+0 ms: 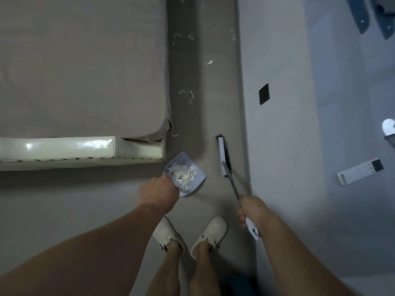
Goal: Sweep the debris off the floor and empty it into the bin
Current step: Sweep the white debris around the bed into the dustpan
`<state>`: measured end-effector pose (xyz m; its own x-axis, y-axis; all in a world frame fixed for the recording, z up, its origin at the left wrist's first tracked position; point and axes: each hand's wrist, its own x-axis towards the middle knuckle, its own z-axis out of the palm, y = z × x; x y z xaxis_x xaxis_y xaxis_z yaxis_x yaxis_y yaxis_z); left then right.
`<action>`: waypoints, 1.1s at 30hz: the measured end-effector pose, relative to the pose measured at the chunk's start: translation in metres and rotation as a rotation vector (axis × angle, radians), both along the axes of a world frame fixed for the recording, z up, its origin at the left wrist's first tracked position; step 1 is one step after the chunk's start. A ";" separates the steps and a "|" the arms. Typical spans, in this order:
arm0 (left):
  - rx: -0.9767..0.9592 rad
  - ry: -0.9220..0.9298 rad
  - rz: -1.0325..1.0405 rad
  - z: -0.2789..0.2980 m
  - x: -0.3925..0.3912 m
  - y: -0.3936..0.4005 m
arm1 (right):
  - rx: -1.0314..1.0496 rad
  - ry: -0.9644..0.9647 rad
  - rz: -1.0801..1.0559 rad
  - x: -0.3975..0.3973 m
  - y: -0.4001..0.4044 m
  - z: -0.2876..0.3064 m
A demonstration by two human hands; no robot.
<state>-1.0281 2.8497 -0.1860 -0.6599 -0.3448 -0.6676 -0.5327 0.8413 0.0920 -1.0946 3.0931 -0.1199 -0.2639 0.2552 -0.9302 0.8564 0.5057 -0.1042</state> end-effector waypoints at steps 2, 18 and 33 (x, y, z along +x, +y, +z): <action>-0.008 0.008 -0.012 -0.002 0.005 0.000 | -0.044 -0.050 -0.065 -0.001 -0.003 -0.001; 0.014 0.004 0.032 0.004 0.007 -0.024 | 0.021 -0.027 0.469 -0.012 -0.029 0.019; 0.105 0.030 0.591 0.026 0.001 0.006 | 0.023 0.008 1.370 -0.176 -0.087 0.008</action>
<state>-1.0271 2.8559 -0.1602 -0.3956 -0.5918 -0.7023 -0.9033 0.3890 0.1810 -1.2703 3.0065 -0.1123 -0.3204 -0.1966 -0.9267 -0.3266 0.9412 -0.0868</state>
